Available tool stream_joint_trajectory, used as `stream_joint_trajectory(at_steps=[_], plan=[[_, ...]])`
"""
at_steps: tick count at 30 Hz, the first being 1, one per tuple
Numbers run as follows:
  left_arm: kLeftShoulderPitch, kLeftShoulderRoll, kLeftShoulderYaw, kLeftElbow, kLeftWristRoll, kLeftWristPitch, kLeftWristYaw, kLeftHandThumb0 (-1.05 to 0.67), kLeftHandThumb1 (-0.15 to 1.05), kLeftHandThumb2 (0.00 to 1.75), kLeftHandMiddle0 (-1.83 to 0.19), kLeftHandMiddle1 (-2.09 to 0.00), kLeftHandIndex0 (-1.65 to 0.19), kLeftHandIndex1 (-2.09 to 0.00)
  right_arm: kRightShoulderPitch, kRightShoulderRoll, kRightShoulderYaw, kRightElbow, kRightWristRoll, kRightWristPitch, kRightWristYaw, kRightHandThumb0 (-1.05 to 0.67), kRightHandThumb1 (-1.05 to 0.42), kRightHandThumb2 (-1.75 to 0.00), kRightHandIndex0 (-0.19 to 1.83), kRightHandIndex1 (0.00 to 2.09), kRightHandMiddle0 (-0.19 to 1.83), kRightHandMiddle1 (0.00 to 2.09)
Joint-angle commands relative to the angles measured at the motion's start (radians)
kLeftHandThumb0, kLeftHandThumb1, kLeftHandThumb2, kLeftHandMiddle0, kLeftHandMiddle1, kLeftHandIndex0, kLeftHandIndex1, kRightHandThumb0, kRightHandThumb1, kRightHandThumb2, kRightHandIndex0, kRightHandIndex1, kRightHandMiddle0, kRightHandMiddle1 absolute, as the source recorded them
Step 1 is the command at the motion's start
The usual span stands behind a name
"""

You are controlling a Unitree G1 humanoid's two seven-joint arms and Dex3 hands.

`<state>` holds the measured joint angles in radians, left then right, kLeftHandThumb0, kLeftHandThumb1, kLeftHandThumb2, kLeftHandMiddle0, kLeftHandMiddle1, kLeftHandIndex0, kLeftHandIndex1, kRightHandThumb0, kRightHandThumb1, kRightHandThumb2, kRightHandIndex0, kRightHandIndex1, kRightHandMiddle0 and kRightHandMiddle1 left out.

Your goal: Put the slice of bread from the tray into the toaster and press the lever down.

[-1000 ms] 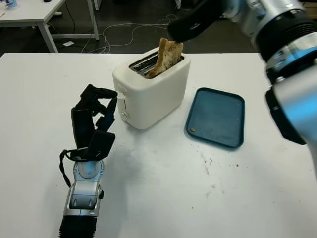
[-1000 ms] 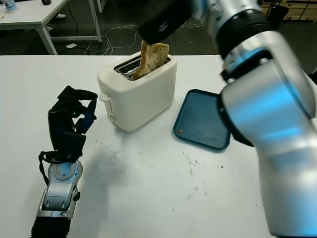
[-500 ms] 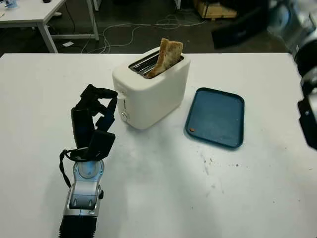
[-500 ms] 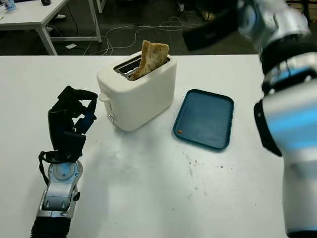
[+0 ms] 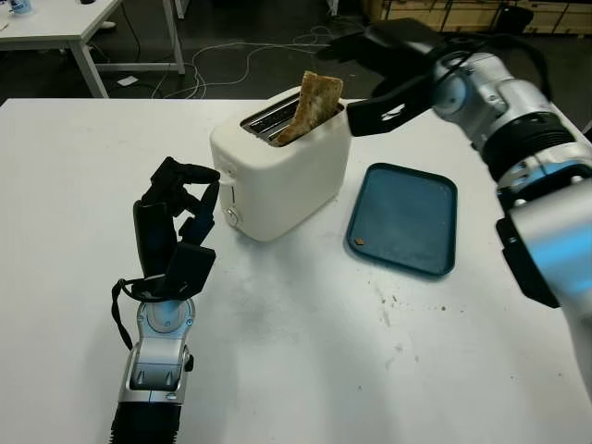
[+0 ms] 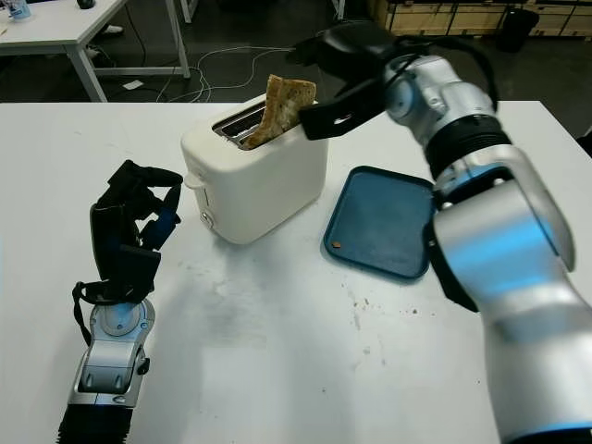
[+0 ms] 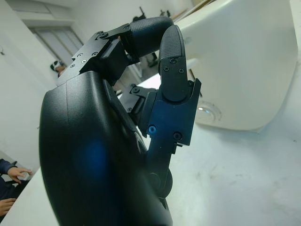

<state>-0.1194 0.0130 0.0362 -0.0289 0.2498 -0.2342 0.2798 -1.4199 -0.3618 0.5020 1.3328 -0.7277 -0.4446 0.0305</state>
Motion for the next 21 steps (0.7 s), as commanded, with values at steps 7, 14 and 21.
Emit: stream_joint_trajectory(at_steps=[7, 14, 21], plan=[[0.002, 0.000, -0.006, 0.006, 0.008, -0.008, 0.004, -0.49, 0.92, 0.29, -0.79, -1.75, -0.66, -1.49, -0.086, 0.041, 0.029, 0.011, -0.020, 0.037, 0.025, -0.63, -0.60, 0.00, 0.01, 0.72, 0.39, 0.01], [0.007, 0.004, 0.002, 0.019, -0.008, -0.033, 0.000, -0.47, 0.92, 0.28, -0.78, -1.75, -0.65, -1.49, -0.154, -0.005, 0.067, 0.008, -0.050, 0.053, 0.089, -0.56, -0.61, -0.01, 0.00, 0.67, 0.36, 0.00], [0.006, -0.002, 0.000, 0.021, -0.009, -0.021, -0.002, -0.47, 0.92, 0.28, -0.77, -1.75, -0.64, -1.51, -0.219, -0.073, 0.026, 0.006, -0.014, 0.092, 0.148, -0.64, -0.58, 0.00, 0.00, 0.74, 0.36, 0.01]])
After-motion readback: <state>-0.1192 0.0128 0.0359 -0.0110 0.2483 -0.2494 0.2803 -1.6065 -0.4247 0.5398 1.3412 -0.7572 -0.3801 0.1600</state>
